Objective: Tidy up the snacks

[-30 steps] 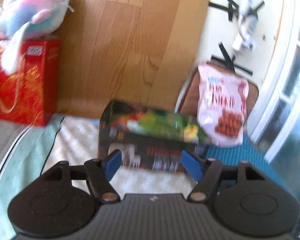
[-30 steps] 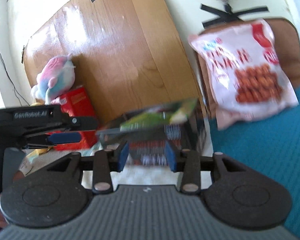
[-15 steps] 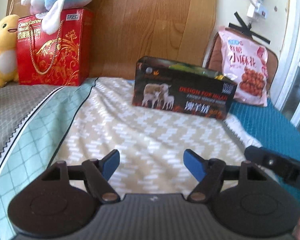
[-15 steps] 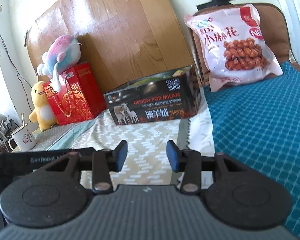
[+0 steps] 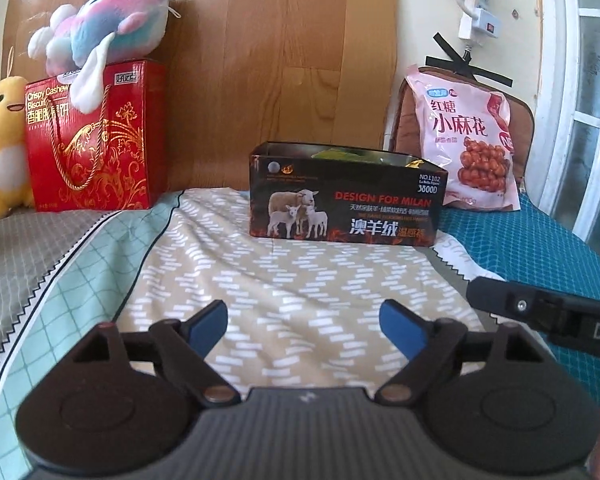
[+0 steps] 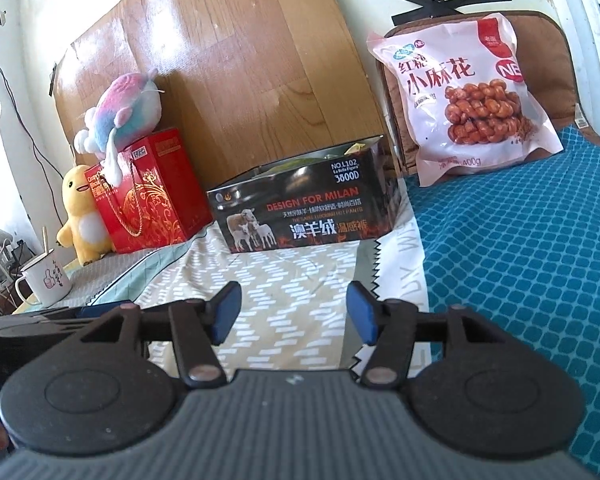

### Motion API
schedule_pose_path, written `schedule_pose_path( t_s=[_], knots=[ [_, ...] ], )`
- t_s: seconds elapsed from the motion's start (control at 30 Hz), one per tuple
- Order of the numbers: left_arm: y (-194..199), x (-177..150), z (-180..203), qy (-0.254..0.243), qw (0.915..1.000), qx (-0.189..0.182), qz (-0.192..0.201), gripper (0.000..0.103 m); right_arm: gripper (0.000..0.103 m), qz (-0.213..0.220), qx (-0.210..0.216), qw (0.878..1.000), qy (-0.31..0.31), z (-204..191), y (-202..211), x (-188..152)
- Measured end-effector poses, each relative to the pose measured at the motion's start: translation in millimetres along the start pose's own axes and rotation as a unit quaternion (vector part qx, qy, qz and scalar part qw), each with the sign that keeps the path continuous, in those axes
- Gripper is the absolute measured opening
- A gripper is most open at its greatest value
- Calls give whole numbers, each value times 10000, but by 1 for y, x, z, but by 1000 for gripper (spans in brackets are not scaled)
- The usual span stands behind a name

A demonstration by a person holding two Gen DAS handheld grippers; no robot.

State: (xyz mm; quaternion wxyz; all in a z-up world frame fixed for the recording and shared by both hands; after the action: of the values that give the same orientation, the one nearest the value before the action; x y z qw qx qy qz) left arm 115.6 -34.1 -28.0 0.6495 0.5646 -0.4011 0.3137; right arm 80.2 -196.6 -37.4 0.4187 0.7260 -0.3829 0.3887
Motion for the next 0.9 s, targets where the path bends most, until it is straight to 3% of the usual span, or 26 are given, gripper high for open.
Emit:
schedule_pose_path(
  t_s=[0.13,0.6,0.9],
  knots=[
    [0,0,-6,141,9999,74,-10,94,62,29,1,10000,-1,0,1,0],
    [0,1,-14,214,9990,402,4,103,70,76,17,10000,-7,-1,3,1],
    [-6,-1,-25,387,9969,661,-196,103,73,101,12,9999,-13,-1,4,2]
  ],
)
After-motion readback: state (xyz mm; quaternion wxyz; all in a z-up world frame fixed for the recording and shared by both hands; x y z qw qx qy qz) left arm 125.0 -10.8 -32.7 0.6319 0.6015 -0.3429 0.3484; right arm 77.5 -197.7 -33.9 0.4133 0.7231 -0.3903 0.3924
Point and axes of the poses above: each gripper's, at about its wrist camera, not at the fingertips, and y roughly against the way its jaws point, z to its right, x to its top, the point moved 8 cm from there along -y, roughly the way its jaws point, and after that the axes turned 4 degrees about x, right-handed, at the moved point
